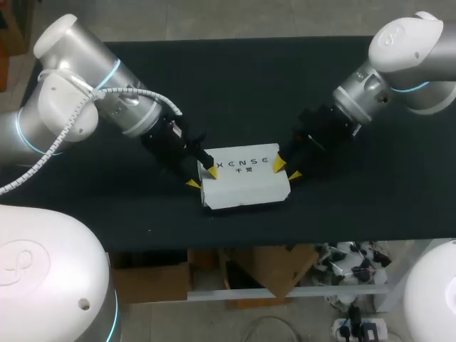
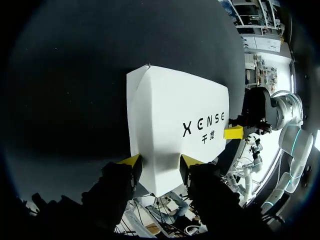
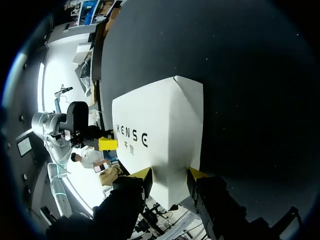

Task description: Assemble the packaging by folding the flat box into shape, placing the metal phone stand inside, and closing the box properly

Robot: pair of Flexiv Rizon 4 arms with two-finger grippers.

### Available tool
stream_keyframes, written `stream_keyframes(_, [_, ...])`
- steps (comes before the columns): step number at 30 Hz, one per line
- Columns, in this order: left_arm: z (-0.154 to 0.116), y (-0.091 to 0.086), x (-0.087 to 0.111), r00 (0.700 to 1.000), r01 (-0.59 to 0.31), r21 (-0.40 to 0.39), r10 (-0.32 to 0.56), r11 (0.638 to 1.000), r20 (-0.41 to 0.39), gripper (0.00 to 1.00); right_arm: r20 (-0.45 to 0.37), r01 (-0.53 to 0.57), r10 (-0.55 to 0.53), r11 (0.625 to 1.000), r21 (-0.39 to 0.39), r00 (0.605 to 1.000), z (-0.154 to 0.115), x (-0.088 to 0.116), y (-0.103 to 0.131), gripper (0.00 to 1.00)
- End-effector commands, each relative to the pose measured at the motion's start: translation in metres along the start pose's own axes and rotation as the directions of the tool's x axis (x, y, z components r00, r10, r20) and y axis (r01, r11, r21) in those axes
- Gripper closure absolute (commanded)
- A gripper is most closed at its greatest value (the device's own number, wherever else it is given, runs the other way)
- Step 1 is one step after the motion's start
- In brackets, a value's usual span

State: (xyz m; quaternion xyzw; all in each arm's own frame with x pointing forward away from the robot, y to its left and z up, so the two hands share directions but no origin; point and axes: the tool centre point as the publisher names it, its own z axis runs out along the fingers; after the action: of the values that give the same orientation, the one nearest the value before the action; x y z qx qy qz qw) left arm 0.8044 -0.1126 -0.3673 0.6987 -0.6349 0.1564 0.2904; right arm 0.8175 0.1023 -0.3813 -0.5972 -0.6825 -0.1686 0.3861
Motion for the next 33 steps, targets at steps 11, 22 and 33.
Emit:
stream_keyframes(11, [0.009,0.005,0.004,0.999,-0.049,0.054,0.048,0.997,0.018,0.51,0.027,0.028,-0.027,0.999,-0.04,0.999,0.011,0.004,-0.007,0.53])
stream_keyframes(22, [0.015,0.009,-0.002,0.995,-0.101,0.095,0.098,0.99,0.031,0.51,0.045,0.054,-0.051,0.997,-0.048,0.998,0.011,0.001,-0.01,0.51])
stream_keyframes(33, [0.019,0.012,-0.005,0.993,-0.113,0.117,0.11,0.987,0.037,0.52,0.055,0.068,-0.065,0.996,-0.06,0.996,0.01,-0.003,-0.01,0.51])
